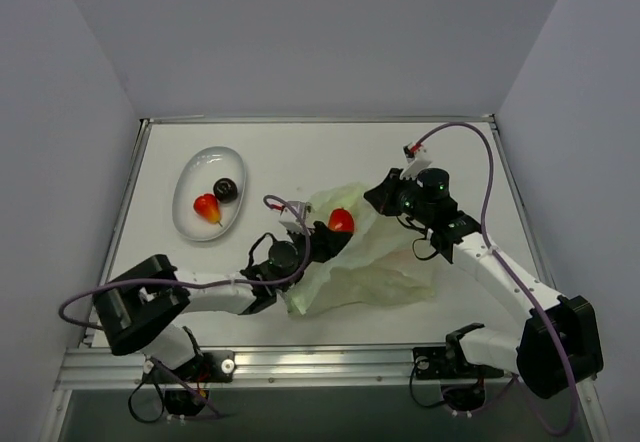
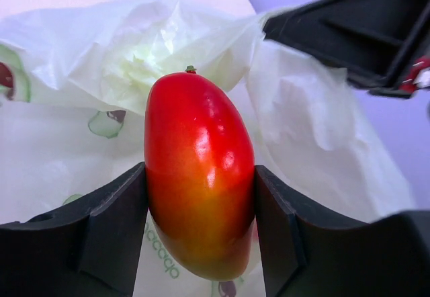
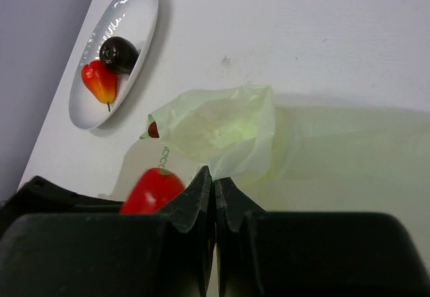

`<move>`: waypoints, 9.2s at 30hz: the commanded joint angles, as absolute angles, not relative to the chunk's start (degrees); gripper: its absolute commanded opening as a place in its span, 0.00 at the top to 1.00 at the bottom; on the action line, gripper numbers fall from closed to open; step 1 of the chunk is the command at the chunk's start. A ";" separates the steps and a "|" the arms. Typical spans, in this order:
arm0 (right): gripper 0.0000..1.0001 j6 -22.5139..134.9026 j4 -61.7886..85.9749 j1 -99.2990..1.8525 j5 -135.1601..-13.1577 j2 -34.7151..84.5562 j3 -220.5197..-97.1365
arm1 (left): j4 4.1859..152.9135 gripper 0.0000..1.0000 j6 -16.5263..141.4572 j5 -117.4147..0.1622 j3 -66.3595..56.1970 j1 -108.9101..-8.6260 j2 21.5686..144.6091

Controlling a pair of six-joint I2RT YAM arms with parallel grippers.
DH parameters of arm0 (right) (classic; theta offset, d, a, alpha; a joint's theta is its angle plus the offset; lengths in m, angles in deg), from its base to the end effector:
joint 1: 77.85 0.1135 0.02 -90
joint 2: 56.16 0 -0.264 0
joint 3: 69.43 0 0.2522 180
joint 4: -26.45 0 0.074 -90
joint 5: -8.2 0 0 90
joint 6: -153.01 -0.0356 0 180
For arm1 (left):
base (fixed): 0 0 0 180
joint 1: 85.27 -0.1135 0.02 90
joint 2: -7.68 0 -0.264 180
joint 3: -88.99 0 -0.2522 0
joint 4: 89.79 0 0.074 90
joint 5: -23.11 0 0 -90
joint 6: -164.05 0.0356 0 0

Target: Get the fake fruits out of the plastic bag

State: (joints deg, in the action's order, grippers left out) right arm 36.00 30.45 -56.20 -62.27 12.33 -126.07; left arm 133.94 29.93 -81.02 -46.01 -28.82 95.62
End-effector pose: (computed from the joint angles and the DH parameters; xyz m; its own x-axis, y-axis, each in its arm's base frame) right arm 0.2527 0.1131 0.2926 -0.4108 0.2974 -0.8618 -0.5264 0.6945 0.4906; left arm 0.1751 -0.2483 0.2070 -0.4632 -0.5230 -0.7155 0.4886 0.5228 -0.6985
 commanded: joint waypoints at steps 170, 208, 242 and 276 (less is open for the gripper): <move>0.34 41.04 6.82 -54.74 -76.00 3.73 -133.67 | 128.32 0.33 27.35 -70.66 -28.39 -17.96 103.75; 0.29 56.85 5.13 -28.90 -88.12 29.87 -148.58 | 85.49 0.62 29.49 -79.90 -51.32 -29.02 60.84; 1.00 42.80 19.45 -39.97 -75.48 32.35 -153.34 | 109.49 0.02 44.25 -88.95 -25.05 -28.58 106.29; 1.00 41.03 26.22 -47.17 -69.40 32.78 -149.03 | 122.51 0.71 58.74 -92.54 -29.16 -25.78 103.54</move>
